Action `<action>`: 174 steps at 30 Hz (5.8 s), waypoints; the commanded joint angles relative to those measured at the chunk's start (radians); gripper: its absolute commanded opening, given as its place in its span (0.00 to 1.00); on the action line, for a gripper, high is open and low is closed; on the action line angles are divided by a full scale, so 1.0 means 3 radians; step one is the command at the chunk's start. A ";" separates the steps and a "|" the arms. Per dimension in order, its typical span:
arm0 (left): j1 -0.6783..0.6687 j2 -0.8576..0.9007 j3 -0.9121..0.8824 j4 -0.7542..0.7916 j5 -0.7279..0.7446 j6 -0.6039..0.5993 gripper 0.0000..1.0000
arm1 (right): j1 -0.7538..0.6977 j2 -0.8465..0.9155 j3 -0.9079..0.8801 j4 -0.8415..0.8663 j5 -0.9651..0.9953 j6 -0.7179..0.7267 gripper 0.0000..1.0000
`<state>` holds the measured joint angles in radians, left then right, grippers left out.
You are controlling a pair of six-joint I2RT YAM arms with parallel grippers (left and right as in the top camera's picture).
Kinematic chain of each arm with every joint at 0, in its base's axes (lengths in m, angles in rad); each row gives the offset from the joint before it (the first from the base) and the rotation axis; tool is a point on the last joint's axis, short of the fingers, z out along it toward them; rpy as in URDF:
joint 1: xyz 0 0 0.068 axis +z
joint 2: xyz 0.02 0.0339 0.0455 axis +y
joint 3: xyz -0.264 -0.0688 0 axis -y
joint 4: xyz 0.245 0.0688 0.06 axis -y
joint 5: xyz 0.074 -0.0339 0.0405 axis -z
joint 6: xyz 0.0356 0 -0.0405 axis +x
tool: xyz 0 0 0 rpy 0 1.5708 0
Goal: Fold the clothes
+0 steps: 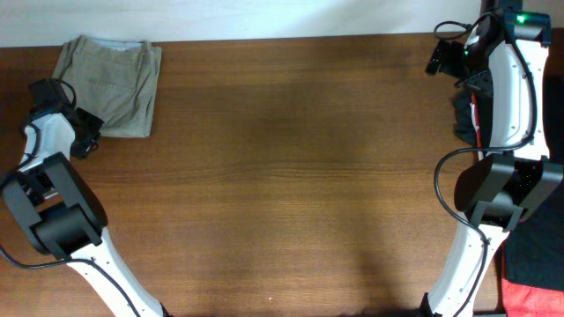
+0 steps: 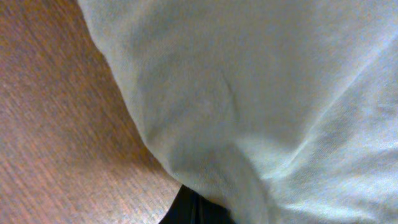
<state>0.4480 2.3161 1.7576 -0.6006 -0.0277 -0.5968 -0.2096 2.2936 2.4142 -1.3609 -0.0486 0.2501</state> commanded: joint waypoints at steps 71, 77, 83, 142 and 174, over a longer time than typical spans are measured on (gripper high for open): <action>0.0109 -0.0715 0.0025 0.0264 -0.0134 0.0266 0.01 | -0.0004 -0.0032 0.0032 -0.0003 0.0042 -0.0022 0.99; -0.0153 -0.0200 0.0025 0.0757 -0.0132 0.0445 0.01 | -0.0004 -0.0032 0.0032 -0.0003 0.0042 -0.0023 0.99; -0.0221 0.0126 0.0025 0.0801 -0.0170 0.0787 0.01 | -0.0004 -0.0032 0.0032 -0.0003 0.0041 -0.0023 0.99; -0.0483 -0.0598 0.0022 -0.0243 0.0481 0.1034 0.01 | -0.0004 -0.0032 0.0032 -0.0001 0.0042 -0.0023 0.98; -0.0713 -0.0570 0.0289 -0.0216 0.0393 0.1036 0.01 | -0.0004 -0.0032 0.0032 -0.0003 0.0041 -0.0023 0.99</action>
<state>0.2058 2.2452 1.8095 -0.6701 0.1951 -0.3050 -0.2096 2.2936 2.4142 -1.3609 -0.0486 0.2504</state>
